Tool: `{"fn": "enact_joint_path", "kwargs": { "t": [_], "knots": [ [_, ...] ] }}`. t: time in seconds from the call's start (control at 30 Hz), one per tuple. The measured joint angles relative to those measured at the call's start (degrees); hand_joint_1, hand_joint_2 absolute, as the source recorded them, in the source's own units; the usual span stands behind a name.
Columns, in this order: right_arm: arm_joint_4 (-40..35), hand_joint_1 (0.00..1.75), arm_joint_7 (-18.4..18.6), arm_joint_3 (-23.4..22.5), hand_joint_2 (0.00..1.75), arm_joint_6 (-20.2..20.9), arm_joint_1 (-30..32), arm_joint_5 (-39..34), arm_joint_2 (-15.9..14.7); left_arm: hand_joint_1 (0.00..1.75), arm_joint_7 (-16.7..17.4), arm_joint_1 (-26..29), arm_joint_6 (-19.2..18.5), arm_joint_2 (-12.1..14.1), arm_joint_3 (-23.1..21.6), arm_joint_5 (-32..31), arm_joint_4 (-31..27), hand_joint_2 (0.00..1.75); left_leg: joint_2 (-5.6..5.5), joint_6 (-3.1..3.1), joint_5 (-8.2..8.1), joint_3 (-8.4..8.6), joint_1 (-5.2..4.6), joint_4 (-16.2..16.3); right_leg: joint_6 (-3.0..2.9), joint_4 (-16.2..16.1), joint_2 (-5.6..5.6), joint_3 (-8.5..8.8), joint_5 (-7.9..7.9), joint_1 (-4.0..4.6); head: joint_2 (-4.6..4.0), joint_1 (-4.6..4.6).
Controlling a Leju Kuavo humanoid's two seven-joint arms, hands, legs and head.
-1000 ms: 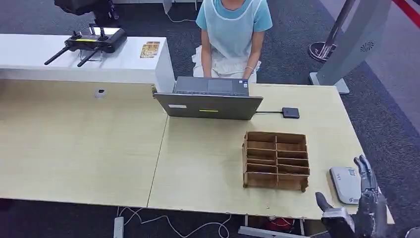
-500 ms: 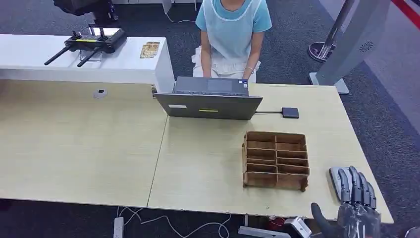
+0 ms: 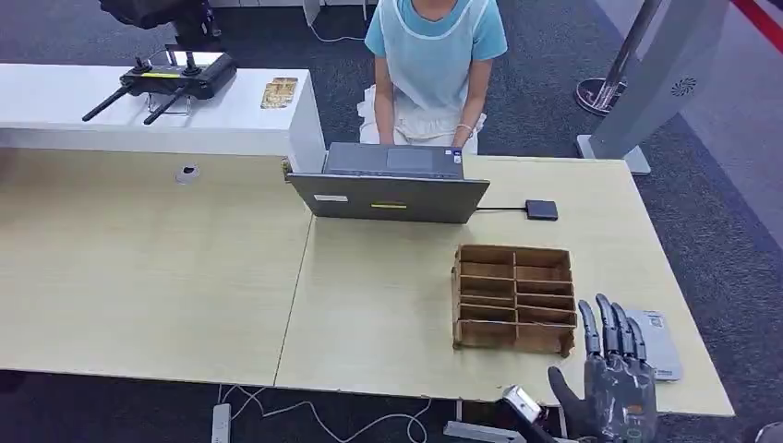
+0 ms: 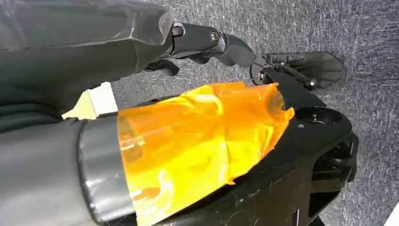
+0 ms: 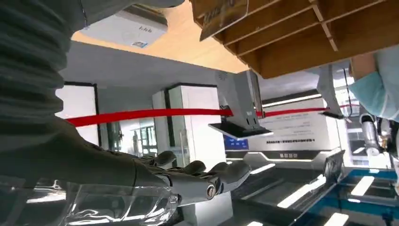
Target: Pass the card to the sensor for recognition and then transmit it.
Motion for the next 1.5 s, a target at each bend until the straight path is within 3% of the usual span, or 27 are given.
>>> {"fn": "enact_joint_path", "kwargs": {
  "t": [0.6,1.5],
  "knots": [
    [5.07,0.00,-1.40,-0.04,1.75,7.43,-4.43,-5.33,-0.83,0.00,0.00,-0.04,-0.35,-0.04,0.00,-0.41,0.00,0.00,0.00,0.00,0.00,-0.01,0.00,0.00,0.00,0.00,0.01,-0.01,0.00,0.00,0.00,-0.02],
    [12.04,0.00,-5.66,-1.68,1.75,10.45,-10.03,-9.20,-0.52,0.00,0.00,-0.08,-0.68,-0.37,0.00,-1.01,0.00,0.00,0.00,-0.01,-0.01,-0.02,0.00,0.00,0.00,0.00,0.00,-0.03,0.00,0.00,0.00,-0.02]
  ]
}}
